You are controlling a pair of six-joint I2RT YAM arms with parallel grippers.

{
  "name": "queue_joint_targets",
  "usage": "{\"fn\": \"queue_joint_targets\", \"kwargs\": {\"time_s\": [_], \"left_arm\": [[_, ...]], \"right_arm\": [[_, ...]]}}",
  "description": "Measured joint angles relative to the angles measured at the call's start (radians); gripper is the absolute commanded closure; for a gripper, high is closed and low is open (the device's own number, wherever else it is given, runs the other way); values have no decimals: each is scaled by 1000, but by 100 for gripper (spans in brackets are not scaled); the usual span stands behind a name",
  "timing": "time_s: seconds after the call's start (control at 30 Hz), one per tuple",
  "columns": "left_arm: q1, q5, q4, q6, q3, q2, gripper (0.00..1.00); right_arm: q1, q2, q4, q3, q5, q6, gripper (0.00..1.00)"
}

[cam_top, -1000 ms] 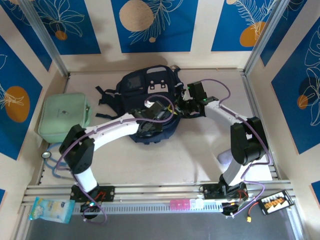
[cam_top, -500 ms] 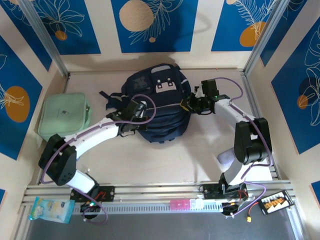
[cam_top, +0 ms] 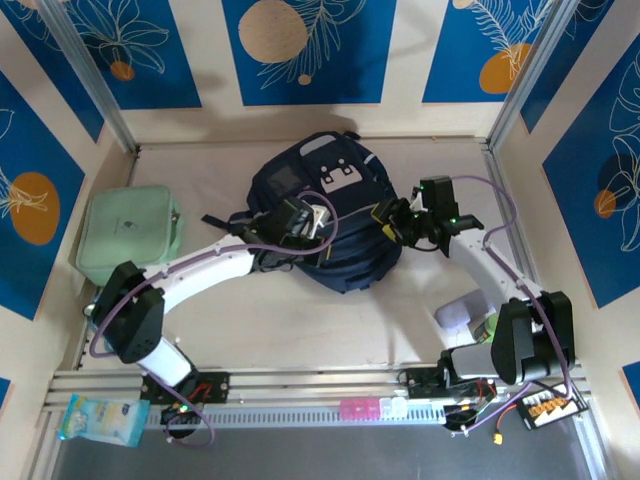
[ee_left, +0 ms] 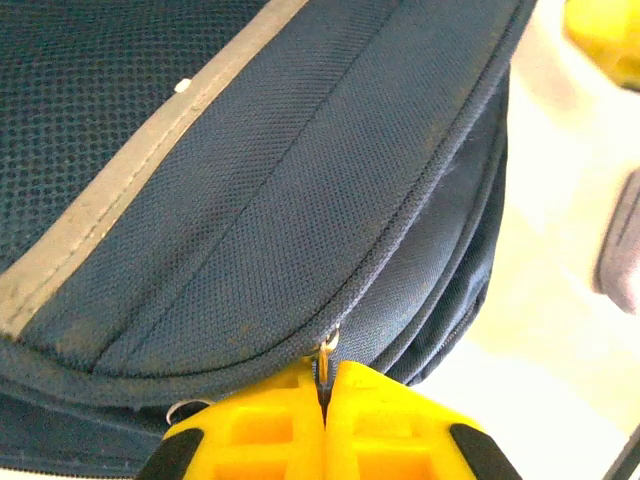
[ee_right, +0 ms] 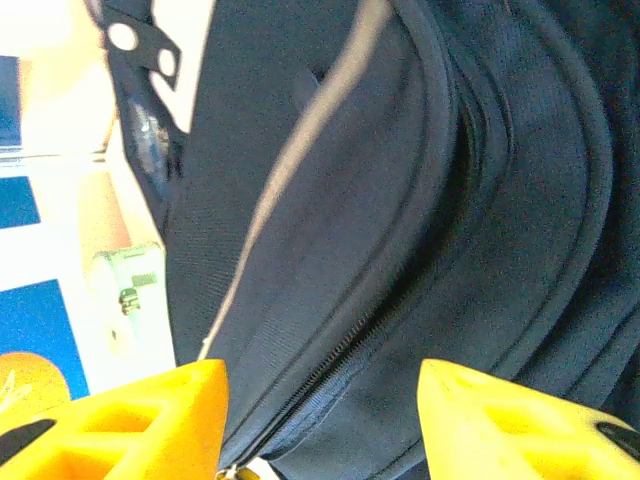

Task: Pack the student bag
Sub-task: Unzip the student bag at the center of the table.

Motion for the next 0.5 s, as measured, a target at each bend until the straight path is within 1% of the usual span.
{"fn": "queue_joint_targets", "kwargs": {"time_s": [0.1, 0.2, 0.43, 0.5], "left_arm": [[-4, 16, 14, 0, 2, 12, 100], [-4, 23, 15, 1, 2, 18, 100], [-4, 30, 15, 1, 2, 24, 100], [-4, 30, 15, 2, 2, 24, 100]], "right_arm": [[54, -6, -6, -37, 49, 73, 48], [87, -4, 4, -46, 72, 120, 52], [114, 2, 58, -38, 116, 161, 50], [114, 7, 70, -38, 121, 171, 52]]}}
